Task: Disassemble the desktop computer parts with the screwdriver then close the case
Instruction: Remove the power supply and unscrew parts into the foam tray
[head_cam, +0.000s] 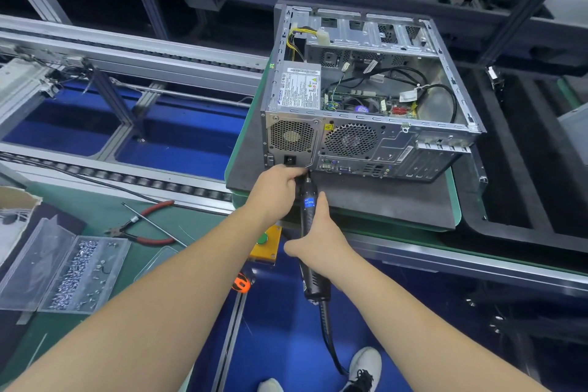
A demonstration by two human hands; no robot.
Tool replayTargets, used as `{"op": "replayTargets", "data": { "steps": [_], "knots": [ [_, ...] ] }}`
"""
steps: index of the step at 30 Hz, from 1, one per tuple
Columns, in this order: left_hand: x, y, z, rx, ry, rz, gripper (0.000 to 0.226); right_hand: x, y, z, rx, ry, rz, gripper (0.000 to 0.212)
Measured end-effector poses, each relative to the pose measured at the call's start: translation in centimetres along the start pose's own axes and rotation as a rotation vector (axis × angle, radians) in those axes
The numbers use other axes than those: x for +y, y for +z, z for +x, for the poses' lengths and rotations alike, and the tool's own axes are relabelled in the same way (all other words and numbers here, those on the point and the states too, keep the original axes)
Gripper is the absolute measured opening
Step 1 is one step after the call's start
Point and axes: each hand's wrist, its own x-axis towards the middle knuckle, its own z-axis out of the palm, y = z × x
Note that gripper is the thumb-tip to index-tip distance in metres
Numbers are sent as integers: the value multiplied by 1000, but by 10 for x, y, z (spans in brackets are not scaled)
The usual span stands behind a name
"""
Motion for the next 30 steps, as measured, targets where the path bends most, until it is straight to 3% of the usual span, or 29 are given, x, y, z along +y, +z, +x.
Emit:
{"op": "replayTargets", "data": {
  "steps": [16, 30],
  "knots": [
    [0, 14, -3, -14, -2, 81, 44, 1, -2, 2, -13, -29, -5, 134],
    [-2, 19, -6, 23, -14, 8, 47, 20, 2, -10, -4, -30, 17, 129]
  ]
}}
